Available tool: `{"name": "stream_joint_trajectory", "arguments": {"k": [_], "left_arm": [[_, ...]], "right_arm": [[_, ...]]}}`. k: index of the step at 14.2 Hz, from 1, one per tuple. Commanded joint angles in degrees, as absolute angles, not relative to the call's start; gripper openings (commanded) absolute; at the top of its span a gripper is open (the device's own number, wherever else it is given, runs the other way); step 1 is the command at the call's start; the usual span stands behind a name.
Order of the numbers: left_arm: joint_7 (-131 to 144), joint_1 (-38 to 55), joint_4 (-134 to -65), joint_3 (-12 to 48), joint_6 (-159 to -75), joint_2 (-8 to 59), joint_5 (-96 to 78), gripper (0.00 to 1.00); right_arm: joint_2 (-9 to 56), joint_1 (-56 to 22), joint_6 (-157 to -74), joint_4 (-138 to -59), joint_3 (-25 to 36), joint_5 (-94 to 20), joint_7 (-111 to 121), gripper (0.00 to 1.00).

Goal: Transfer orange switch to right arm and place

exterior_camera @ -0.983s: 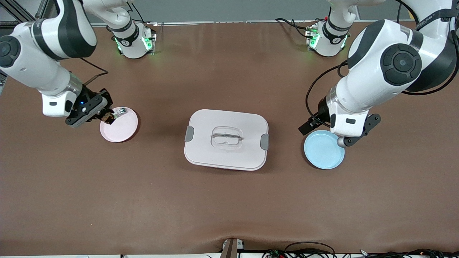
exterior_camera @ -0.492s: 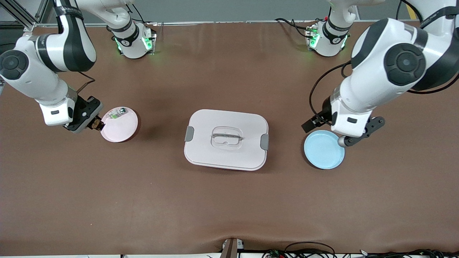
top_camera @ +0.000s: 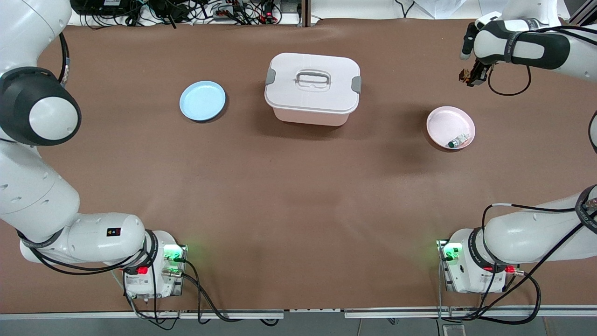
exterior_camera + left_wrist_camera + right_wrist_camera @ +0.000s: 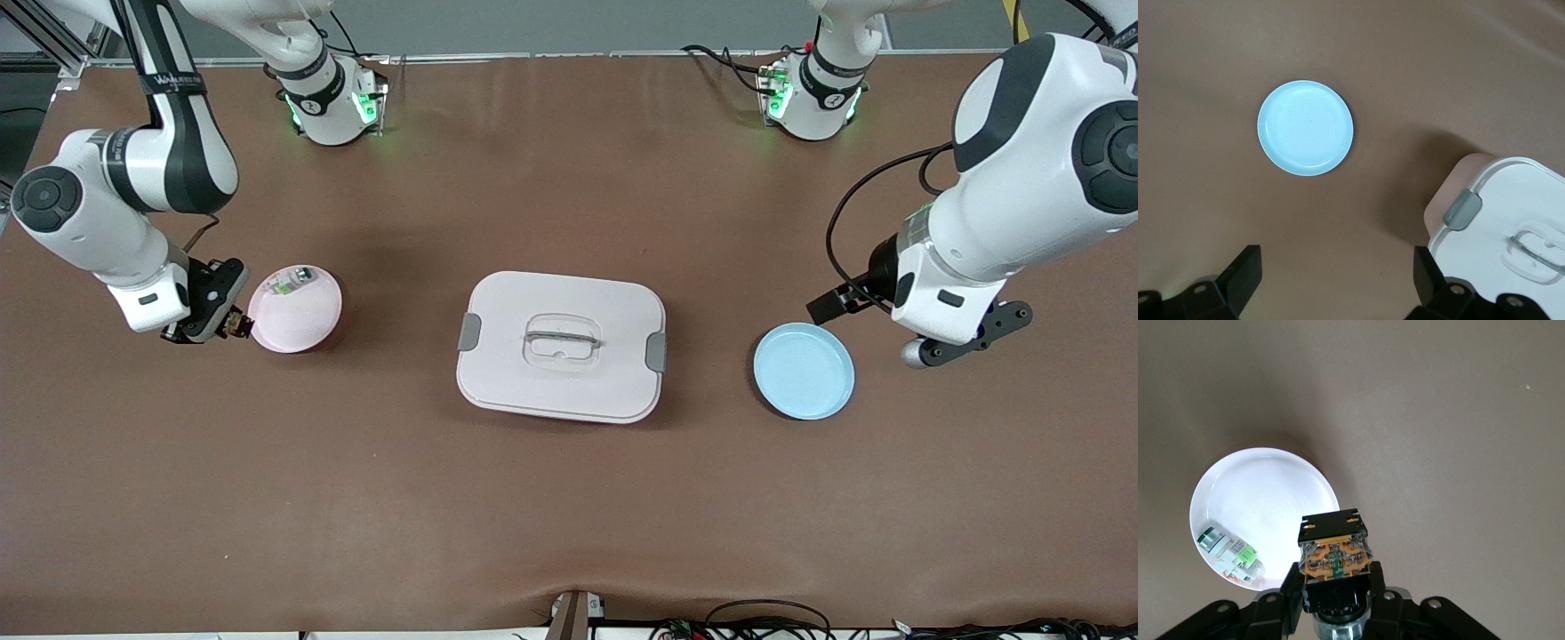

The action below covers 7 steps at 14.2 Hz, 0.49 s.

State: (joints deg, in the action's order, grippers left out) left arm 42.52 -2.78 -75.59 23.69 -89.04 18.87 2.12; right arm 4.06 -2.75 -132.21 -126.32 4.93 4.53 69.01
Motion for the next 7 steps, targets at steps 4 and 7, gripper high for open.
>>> {"name": "stream_joint_trajectory", "arguments": {"k": [4, 7], "left_arm": [[42.19, -3.25, -76.20, 23.64, -88.42, 17.75, 2.81, 1.00], [42.19, -4.30, -76.03, 23.55, -88.42, 17.75, 2.73, 1.00]], "right_arm": [[2.99, -2.02, -134.90, -131.47, 4.13, 8.96, 69.26, 0.13], [3.08, -2.11, -139.72, -135.25, 4.04, 8.96, 68.91, 0.13]]}}
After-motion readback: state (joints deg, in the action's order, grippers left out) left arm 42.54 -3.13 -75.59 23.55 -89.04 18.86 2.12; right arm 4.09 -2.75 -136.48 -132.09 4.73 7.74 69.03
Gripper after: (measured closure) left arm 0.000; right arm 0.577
